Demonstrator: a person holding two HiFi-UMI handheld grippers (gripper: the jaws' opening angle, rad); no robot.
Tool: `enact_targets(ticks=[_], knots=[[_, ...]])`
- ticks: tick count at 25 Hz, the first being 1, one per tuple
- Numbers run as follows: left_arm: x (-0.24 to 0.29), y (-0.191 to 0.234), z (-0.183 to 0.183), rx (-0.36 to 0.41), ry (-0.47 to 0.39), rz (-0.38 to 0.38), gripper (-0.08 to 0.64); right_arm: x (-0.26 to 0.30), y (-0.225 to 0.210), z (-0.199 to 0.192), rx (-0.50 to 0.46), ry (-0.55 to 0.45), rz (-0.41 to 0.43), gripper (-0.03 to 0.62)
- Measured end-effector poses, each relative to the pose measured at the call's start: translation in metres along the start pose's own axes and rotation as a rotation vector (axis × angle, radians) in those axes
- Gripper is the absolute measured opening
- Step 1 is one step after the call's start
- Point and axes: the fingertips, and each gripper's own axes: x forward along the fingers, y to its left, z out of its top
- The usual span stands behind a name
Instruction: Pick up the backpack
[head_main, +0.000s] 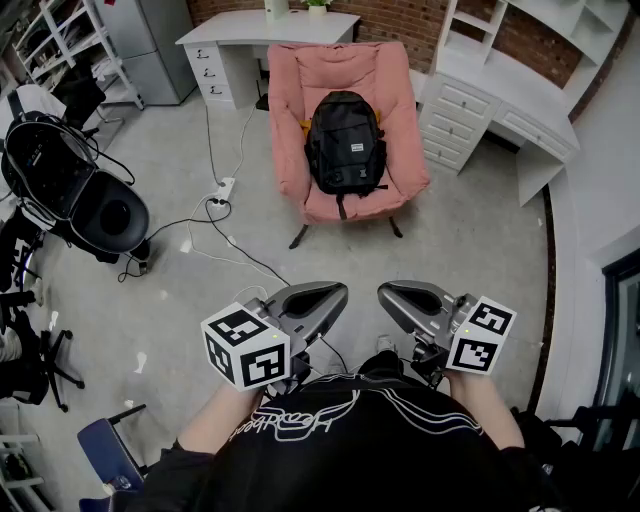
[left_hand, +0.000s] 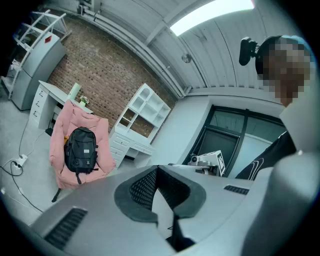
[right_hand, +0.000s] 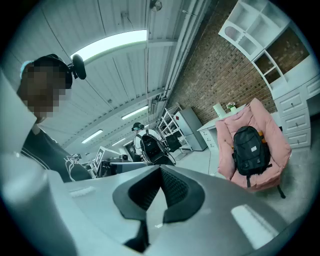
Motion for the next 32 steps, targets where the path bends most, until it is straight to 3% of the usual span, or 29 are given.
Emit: enact_targets(ticks=[14,26,32], knots=[[-0.017,0.007,0.003,-0.008,-0.018,-0.001,0.002,0.014,0.009,0.0,-0.001,0.007,0.0,0.005],[0.008,0.036,0.011,-0.047,-0.004,0.047,0.003,0.025,-0.032,0.012,0.058,-0.004,0.026,0.006],[0.045,0.07,0.025,-0.096,0.013,0.085,0.003,0.036,-0.081,0.025,0.1,0.017,0.045,0.006]])
